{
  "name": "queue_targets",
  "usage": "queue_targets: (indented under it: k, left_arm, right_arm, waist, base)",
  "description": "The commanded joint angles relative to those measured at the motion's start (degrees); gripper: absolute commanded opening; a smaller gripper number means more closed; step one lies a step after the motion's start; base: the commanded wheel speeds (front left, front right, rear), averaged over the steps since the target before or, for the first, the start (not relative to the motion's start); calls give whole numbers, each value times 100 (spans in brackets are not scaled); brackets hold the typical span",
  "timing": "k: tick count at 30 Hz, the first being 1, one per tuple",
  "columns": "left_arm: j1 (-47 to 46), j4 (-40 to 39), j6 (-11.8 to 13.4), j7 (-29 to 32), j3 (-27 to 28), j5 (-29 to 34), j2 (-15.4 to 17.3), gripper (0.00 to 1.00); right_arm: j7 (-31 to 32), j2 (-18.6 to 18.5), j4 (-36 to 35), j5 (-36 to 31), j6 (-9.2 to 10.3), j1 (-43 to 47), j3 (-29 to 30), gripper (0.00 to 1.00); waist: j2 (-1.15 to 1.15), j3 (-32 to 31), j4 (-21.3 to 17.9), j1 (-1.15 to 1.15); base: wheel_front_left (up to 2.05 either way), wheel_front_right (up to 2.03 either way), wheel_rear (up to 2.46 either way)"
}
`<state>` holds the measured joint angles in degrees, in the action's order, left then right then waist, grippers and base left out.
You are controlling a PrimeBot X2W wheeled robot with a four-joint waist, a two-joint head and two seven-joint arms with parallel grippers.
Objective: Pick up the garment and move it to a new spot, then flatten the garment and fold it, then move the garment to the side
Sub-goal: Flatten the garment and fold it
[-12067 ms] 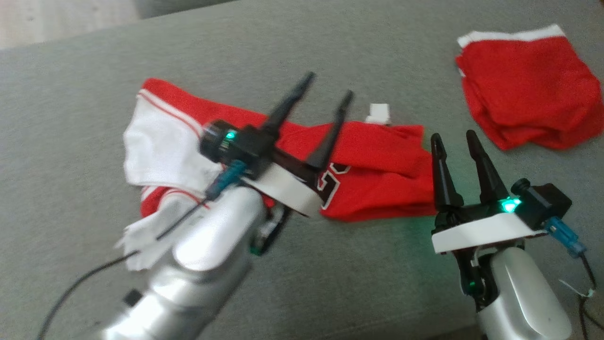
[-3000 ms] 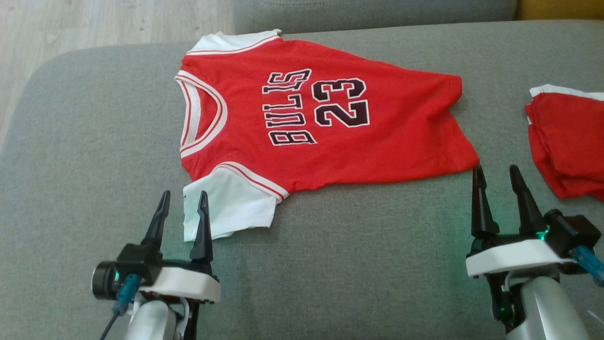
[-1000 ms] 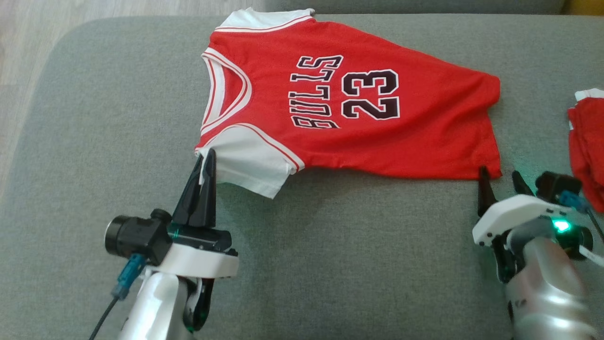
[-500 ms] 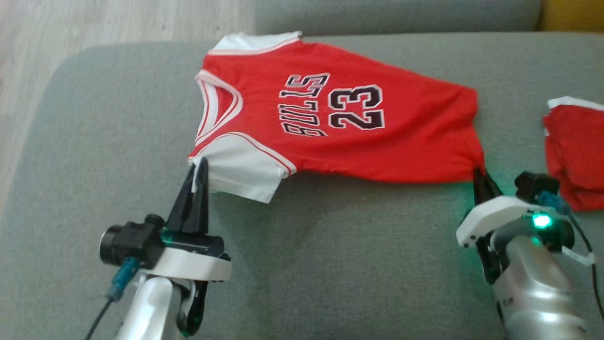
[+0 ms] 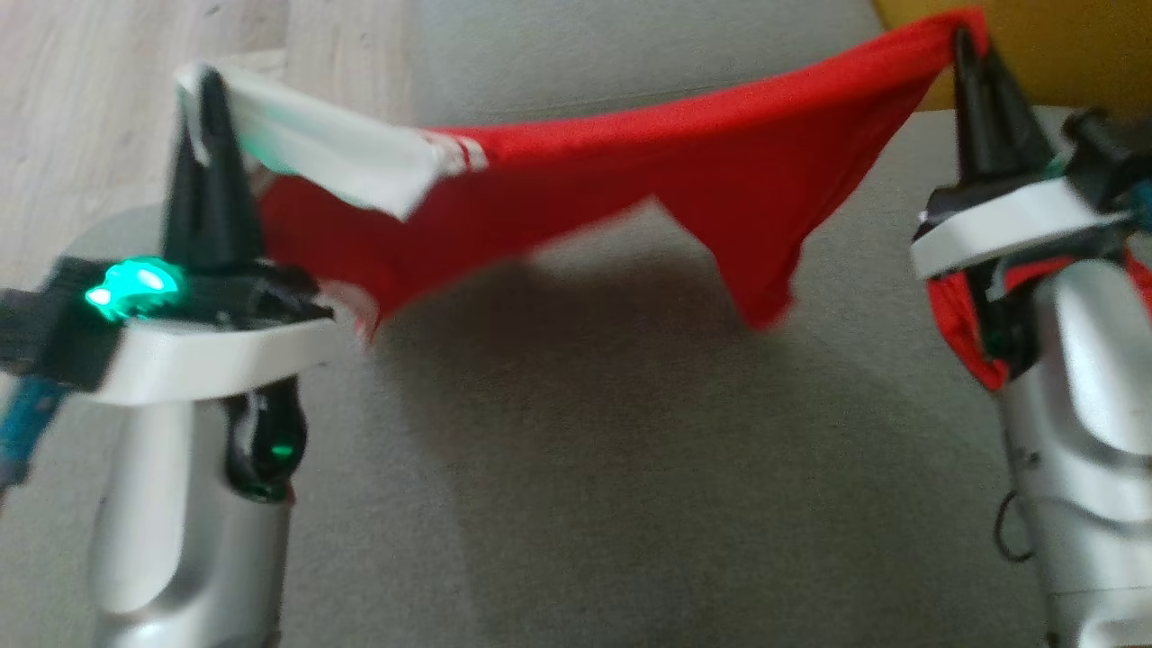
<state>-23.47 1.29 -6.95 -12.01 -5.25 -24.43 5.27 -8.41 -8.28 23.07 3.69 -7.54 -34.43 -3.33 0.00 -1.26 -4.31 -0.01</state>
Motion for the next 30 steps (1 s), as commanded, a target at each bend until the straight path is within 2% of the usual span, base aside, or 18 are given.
queue_targets:
  k: [1, 6, 10, 11, 15, 18, 20, 24, 30]
  left_arm:
    - [-183, -306, 62, 69, 253, -103, 157, 0]
    - [136, -1167, 183, 488, 430, -402, 226, 0]
    - [591, -1961, 338, 1046, 537, -703, 288, 0]
    - [591, -1961, 338, 1046, 537, -703, 288, 0]
    - [773, -2610, 490, 1479, 676, -1014, 337, 0]
    - [536, -2672, 557, 1750, 734, -1037, 494, 0]
    - [141, -2421, 594, 1937, 678, -1165, 483, 0]
    - [-1072, -1544, 499, 2192, 493, -1160, 615, 0]
    - [-3502, 411, 328, 2109, 440, -912, 957, 0]
  right_arm:
    - [137, -76, -417, 54, 5, -171, -149, 0]
    - [698, -361, -1686, 284, 5, 174, -264, 0]
    - [1112, -488, -2684, 356, 5, 632, -206, 0]
    - [1112, -488, -2684, 356, 5, 632, -206, 0]
    - [1480, -493, -3434, 392, 5, 1063, -48, 0]
    - [1670, -513, -3664, 404, 5, 1115, 38, 0]
    - [1792, -561, -3615, 455, 5, 974, 91, 0]
    - [1824, -826, -3131, 570, 5, 172, -114, 0]
    - [1396, -1149, -1398, 798, 5, -2087, -772, 0]
  waist:
    - [0, -53, -108, 1]
    - [0, -31, -200, 1]
    - [0, 44, -228, 1]
    - [0, 44, -228, 1]
    - [0, 193, -217, 1]
    - [0, 465, -172, 1]
    - [0, 748, -92, 1]
    - [0, 1472, 5, 1]
    - [0, 2425, 105, 1]
  base:
    - [0, 0, 0]
    - [0, 0, 0]
    - [0, 0, 0]
    - [0, 0, 0]
    - [0, 0, 0]
    - [0, 0, 0]
    - [0, 0, 0]
    - [0, 0, 0]
    - [0, 0, 0]
